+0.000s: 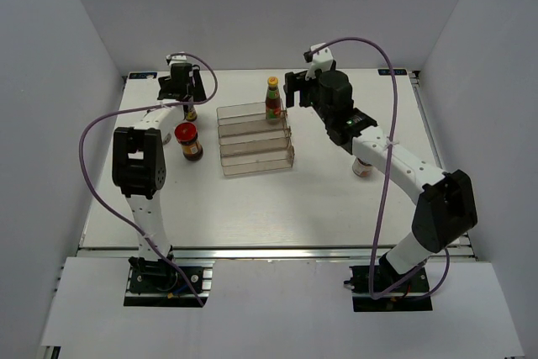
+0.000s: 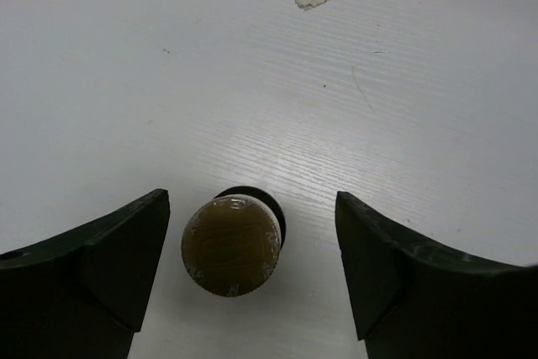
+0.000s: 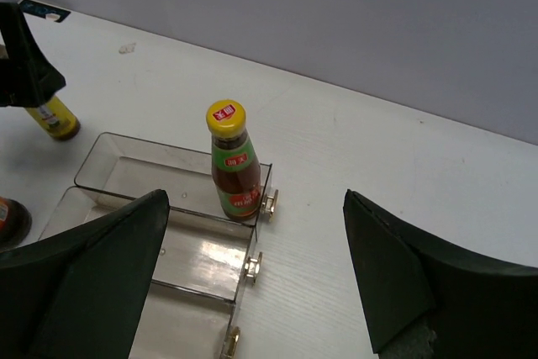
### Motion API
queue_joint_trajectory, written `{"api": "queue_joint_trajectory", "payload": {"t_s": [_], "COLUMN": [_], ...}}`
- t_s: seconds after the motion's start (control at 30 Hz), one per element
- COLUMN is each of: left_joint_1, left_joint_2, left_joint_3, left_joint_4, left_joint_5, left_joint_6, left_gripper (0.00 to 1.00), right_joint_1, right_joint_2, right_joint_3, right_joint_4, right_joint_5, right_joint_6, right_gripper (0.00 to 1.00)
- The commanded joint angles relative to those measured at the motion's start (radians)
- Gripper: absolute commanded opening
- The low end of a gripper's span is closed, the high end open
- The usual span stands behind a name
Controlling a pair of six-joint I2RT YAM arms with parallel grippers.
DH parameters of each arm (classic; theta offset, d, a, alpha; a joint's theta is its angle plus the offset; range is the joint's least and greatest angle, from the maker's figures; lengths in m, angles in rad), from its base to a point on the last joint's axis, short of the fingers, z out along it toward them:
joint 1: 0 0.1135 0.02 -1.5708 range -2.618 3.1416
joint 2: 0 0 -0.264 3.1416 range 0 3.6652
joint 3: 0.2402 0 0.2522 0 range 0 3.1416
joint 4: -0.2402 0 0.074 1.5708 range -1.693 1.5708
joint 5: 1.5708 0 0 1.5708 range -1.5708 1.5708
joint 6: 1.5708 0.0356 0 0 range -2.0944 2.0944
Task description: Organize the condiment bottles
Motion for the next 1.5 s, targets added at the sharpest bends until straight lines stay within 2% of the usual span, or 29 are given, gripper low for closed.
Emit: {"api": "queue_joint_trajectory", "payload": {"t_s": [0.0,0.13,0.2,0.27,0.37,0.4,0.7,0.97,1.13,1.47], "left_joint_1": [0.004,0.004,0.004,0.004,0.004,0.004,0.003,0.000,-0.042,-0.151], "left_joint_2": [-0.022,-0.059,-0.066,-0.066,-0.060,-0.059,-0.135,-0.298,-0.352,-0.358], "left_joint_3": [0.026,-0.045,-0.060,-0.062,-0.059,-0.057,-0.080,-0.129,-0.123,-0.136], "left_joint_4": [0.080,0.178,0.208,0.209,0.216,0.206,0.202,0.265,0.216,0.205], "left_joint_5": [0.034,0.034,0.042,0.040,0.028,0.026,0.035,0.180,0.250,0.237], "left_joint_6": [0.032,0.058,0.085,0.096,0.116,0.116,0.111,0.111,0.093,0.085], "left_gripper": [0.83,0.69,0.59,0.50,0.43,0.34,0.00,0.00,0.00,0.00], "right_joint_1": [0.005,0.003,0.005,0.005,0.005,0.003,0.005,0.003,0.005,-0.001], "right_joint_2": [-0.053,-0.064,-0.070,-0.079,-0.099,-0.104,-0.161,-0.233,-0.282,-0.342], "right_joint_3": [-0.027,-0.044,-0.059,-0.068,-0.081,-0.085,-0.133,-0.222,-0.278,-0.360], "right_joint_4": [0.036,0.036,0.052,0.050,0.049,0.050,0.047,0.038,0.027,0.046], "right_joint_5": [0.049,0.058,0.070,0.079,0.108,0.113,0.112,0.159,0.216,0.288], "right_joint_6": [-0.001,0.002,0.004,0.002,-0.001,-0.002,-0.001,0.033,0.062,0.070], "right_gripper": [0.89,0.89,0.89,0.89,0.89,0.89,0.89,0.89,0.89,0.89]}}
